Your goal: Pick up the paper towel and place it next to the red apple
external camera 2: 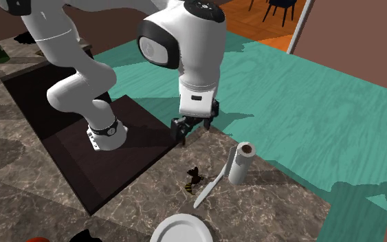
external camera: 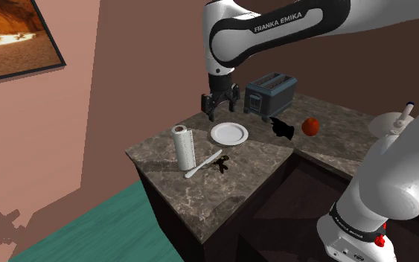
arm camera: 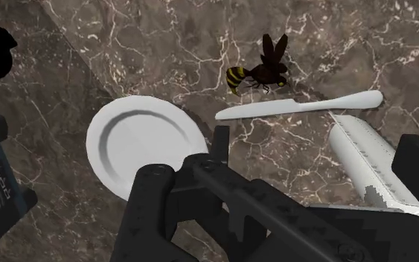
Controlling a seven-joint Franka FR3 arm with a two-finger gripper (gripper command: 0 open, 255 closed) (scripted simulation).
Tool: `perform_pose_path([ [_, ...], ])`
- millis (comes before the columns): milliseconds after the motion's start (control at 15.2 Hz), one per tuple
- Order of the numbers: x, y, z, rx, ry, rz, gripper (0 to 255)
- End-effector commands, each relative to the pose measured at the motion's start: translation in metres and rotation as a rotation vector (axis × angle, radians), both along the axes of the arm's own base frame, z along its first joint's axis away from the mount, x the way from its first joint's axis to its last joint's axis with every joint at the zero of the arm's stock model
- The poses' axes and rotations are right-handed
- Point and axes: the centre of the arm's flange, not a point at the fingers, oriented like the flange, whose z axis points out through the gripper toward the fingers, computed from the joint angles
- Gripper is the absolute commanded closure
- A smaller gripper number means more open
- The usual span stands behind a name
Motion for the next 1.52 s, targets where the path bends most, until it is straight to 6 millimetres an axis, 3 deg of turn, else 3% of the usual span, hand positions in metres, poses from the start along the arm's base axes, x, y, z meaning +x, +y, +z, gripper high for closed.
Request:
perform_pose_path([
  [0,0.018,0.016,-0.008,-0.004,-0.009,0.005,0],
  [792,0.131,0.112,-0.054,-0.029,-0.057,0.034,0],
  [1320,0.135,0.112,-0.095,-0.029,-0.058,0.035,0],
  [1452,0.135,0.112,-0.095,-0.029,-0.058,0.035,0],
])
